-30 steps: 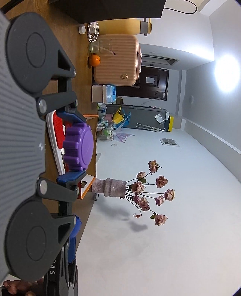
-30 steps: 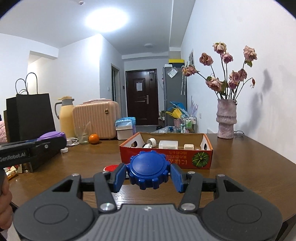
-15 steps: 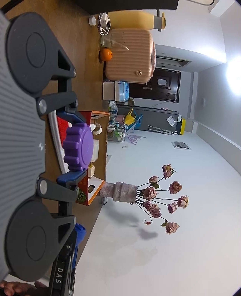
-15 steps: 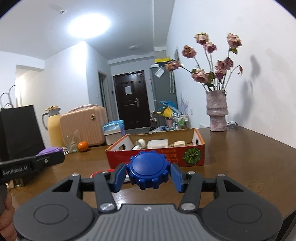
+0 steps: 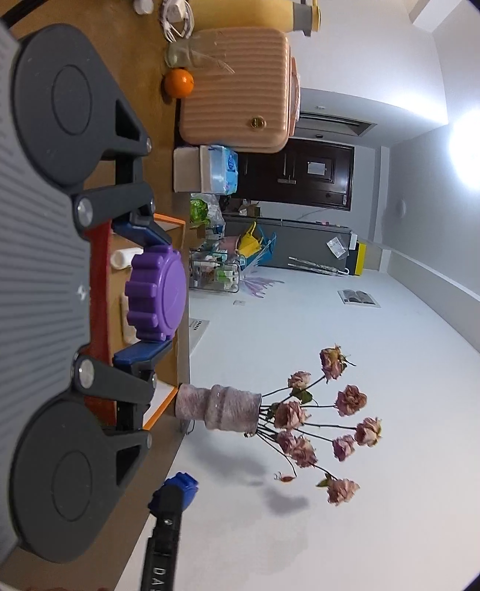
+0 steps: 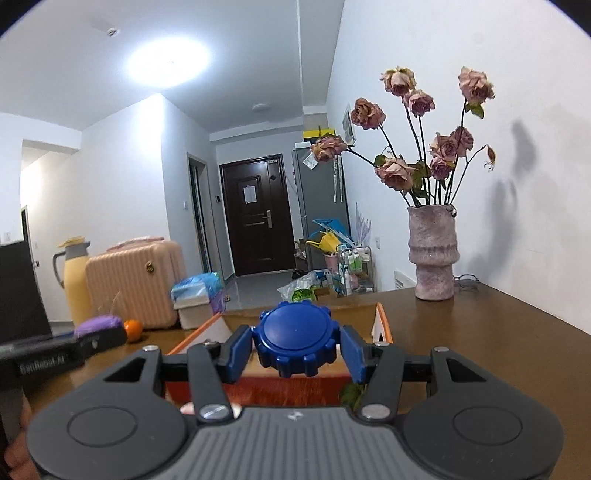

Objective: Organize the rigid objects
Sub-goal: 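Lift both caps and carry them over the cardboard box, then lower both caps into the box and open both tools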

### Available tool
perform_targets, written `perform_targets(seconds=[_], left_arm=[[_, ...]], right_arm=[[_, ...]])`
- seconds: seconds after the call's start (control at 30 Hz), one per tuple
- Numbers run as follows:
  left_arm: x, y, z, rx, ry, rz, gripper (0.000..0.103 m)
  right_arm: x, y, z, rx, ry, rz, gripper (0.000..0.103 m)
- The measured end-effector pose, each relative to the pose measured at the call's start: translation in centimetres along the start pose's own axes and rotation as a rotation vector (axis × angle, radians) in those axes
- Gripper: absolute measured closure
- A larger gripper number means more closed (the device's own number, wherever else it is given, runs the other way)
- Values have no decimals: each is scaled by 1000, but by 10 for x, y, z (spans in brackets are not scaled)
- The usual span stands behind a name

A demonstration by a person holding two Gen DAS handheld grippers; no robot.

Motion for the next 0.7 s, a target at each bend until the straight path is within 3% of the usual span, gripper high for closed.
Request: perform_targets(seconds=[0.2, 0.5, 0.7], left_arm=[[18, 13, 61, 44, -4, 21, 48], [62, 14, 171, 246, -48, -23, 48], [85, 3, 224, 366, -65, -52, 48]], right_arm=[[1, 21, 64, 33, 11, -15, 51], [6, 25, 190, 211, -3, -47, 51], [11, 20, 255, 301, -29, -59, 51]])
Point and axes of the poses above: each gripper's, at about its wrist camera, not at the fingertips, and z roughly the way its jaws point, x to its left, y to its top, the point moved 3 cm from there along z, roughly the way its jaws point, and after that the axes turned 15 degrees about -y, right-handed, at the moved point
